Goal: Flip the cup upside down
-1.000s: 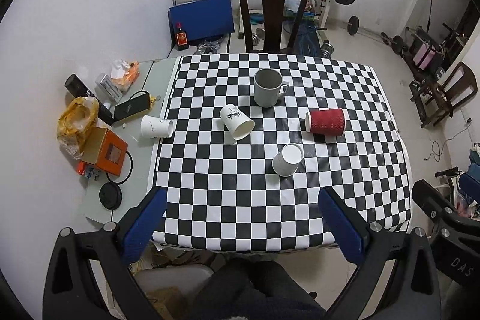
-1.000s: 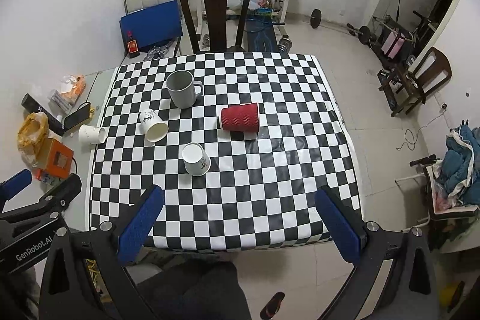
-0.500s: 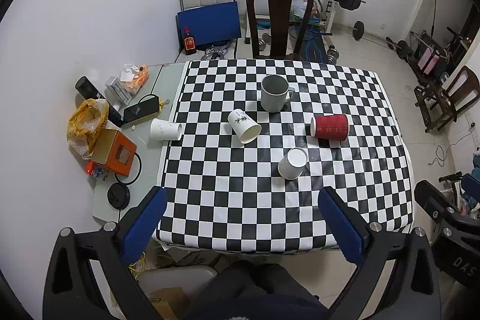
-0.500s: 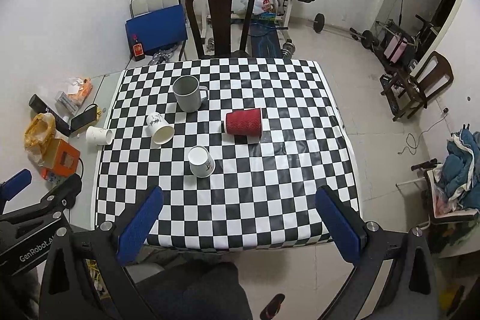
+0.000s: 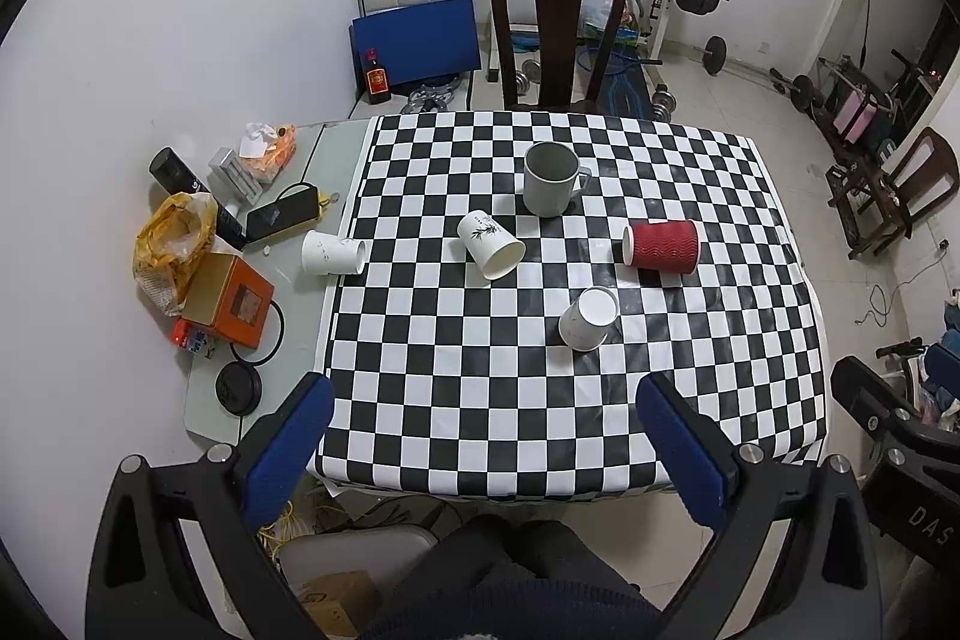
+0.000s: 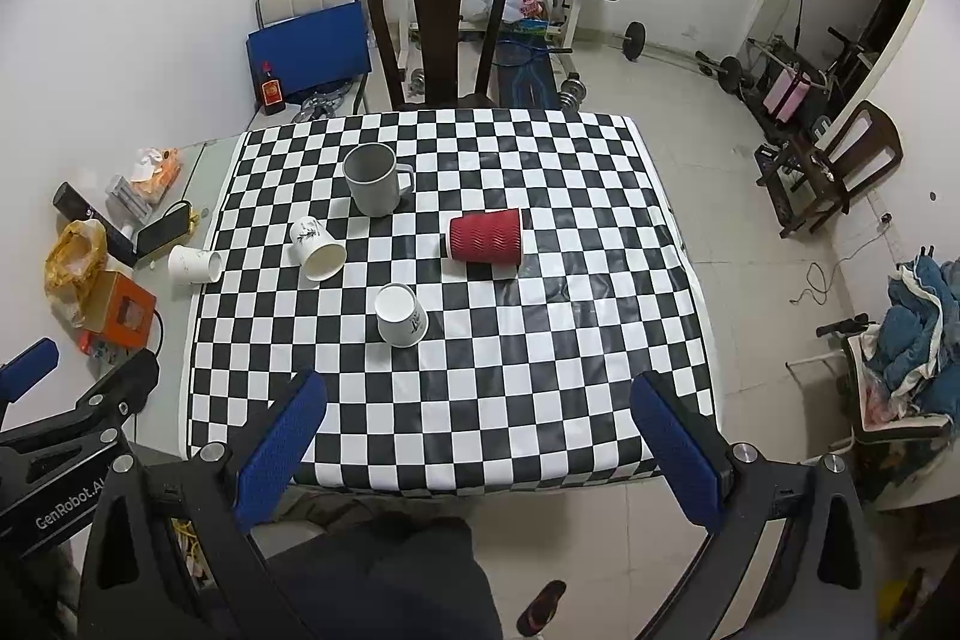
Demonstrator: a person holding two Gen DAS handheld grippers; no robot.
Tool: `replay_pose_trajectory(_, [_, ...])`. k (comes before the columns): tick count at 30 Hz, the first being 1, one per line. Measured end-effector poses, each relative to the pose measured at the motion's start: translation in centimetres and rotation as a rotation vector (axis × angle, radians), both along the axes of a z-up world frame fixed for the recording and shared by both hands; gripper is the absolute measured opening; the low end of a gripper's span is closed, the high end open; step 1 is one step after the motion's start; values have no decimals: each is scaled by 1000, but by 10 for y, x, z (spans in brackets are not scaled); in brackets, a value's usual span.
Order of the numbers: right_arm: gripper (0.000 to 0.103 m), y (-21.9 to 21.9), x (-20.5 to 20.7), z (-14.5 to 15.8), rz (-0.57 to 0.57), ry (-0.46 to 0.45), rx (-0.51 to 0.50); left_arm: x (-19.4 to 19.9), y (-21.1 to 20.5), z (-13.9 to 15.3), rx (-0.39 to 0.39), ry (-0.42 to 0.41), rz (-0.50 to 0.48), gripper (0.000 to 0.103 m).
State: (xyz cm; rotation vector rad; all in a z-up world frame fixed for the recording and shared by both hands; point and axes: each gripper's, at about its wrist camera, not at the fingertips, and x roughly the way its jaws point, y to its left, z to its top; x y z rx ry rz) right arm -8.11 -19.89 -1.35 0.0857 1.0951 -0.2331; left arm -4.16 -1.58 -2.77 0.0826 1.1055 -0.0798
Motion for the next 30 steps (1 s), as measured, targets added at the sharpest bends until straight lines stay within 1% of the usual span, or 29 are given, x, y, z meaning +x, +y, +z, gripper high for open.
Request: replay_pose_trajectory(30, [102, 3, 4, 2, 2, 4, -3, 1, 3, 2, 2, 0, 0, 103])
